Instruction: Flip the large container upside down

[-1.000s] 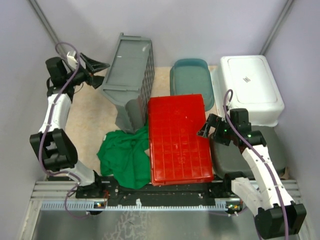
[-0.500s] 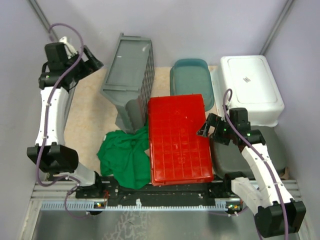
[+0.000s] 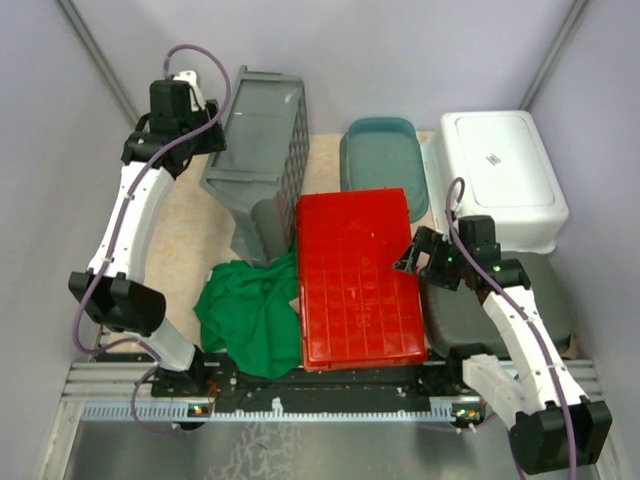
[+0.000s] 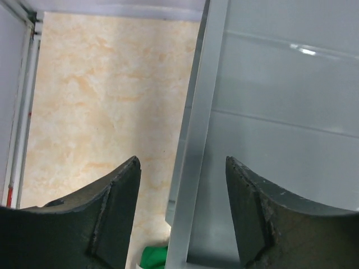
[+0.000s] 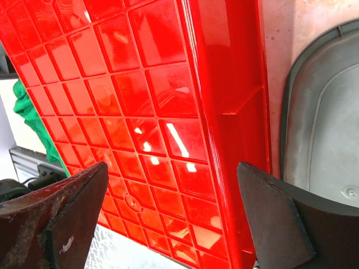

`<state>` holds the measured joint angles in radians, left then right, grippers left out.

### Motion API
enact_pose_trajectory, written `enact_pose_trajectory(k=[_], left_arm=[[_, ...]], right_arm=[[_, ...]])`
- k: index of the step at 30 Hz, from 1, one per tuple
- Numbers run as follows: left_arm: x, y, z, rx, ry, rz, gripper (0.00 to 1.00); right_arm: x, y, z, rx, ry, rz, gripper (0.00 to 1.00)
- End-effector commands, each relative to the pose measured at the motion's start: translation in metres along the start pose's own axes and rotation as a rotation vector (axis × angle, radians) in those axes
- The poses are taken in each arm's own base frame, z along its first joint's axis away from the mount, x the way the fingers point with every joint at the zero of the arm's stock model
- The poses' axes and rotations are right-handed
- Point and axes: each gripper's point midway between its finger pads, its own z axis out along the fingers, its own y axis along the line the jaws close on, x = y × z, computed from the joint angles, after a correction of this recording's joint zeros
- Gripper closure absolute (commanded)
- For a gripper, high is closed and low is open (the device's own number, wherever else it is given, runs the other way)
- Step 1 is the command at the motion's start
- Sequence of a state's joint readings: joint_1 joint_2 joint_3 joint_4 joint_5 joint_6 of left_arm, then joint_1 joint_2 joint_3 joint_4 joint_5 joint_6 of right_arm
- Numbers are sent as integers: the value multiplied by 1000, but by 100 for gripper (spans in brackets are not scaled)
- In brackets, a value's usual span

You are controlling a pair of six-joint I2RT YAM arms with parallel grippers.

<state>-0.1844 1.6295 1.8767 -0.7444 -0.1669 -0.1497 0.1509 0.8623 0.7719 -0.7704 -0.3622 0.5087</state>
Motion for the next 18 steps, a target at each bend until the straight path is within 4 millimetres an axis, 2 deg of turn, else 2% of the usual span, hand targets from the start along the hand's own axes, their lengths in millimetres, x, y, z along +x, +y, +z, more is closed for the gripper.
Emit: enact_pose_trajectory(k=[1,11,12,16,18], left_arm=[[23,8,11,-36,69,58,35],[33,11,19,-37,89,43,96],[32,11,19,-13,88,20,100],[25,19,16,170,82,-147,100],[25,32,14,229,82,-222,100]], right_arm=[[-6,9,-6,-32,-46,-19,2],[-7,9,-6,-33,-49,-16,2],[-7,9,-5,-34,-49,-17,2],[-6,8,-4,-33,-46,-17,2],[-5,7,-2,-36,-43,-17,2]])
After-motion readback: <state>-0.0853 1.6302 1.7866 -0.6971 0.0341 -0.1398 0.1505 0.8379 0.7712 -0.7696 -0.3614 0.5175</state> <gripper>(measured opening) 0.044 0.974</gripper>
